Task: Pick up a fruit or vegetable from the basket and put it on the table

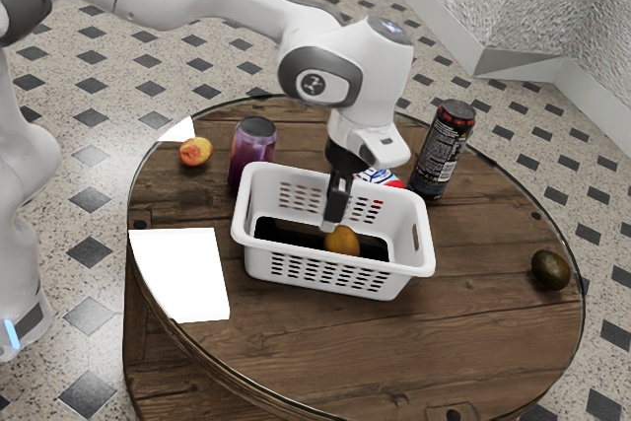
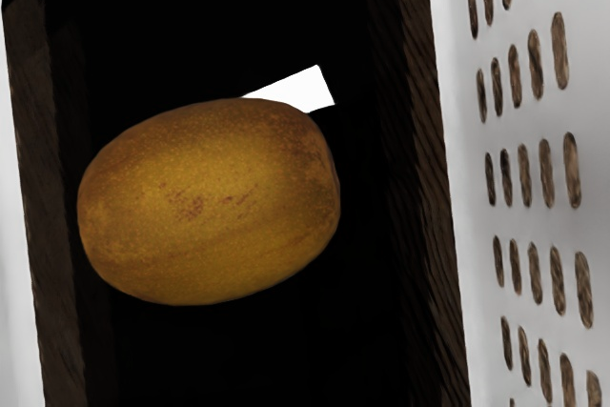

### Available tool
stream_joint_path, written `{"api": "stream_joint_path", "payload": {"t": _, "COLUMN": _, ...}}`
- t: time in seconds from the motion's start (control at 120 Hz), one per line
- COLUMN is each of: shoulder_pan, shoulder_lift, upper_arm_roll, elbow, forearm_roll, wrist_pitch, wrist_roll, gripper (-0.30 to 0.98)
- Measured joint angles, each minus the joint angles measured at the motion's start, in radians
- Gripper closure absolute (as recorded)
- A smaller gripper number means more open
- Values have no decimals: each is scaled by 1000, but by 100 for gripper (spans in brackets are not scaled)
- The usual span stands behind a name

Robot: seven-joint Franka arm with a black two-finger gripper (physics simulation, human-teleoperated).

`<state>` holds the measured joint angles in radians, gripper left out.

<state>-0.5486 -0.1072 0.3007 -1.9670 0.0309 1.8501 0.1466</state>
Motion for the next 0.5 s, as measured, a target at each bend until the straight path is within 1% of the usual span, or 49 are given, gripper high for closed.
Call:
{"api": "stream_joint_path", "payload": {"t": 0.267, "shoulder_pan": -1, "shoulder_lift": 42, "upper_arm_roll": 0, "elbow": -4, "forearm_roll": -12, "wrist_pitch": 13, "wrist_roll": 6, "gripper": 2}}
{"api": "stream_joint_path", "payload": {"t": 0.5, "shoulder_pan": -2, "shoulder_lift": 81, "upper_arm_roll": 0, "elbow": -16, "forearm_roll": -16, "wrist_pitch": 74, "wrist_roll": 8, "gripper": 2}}
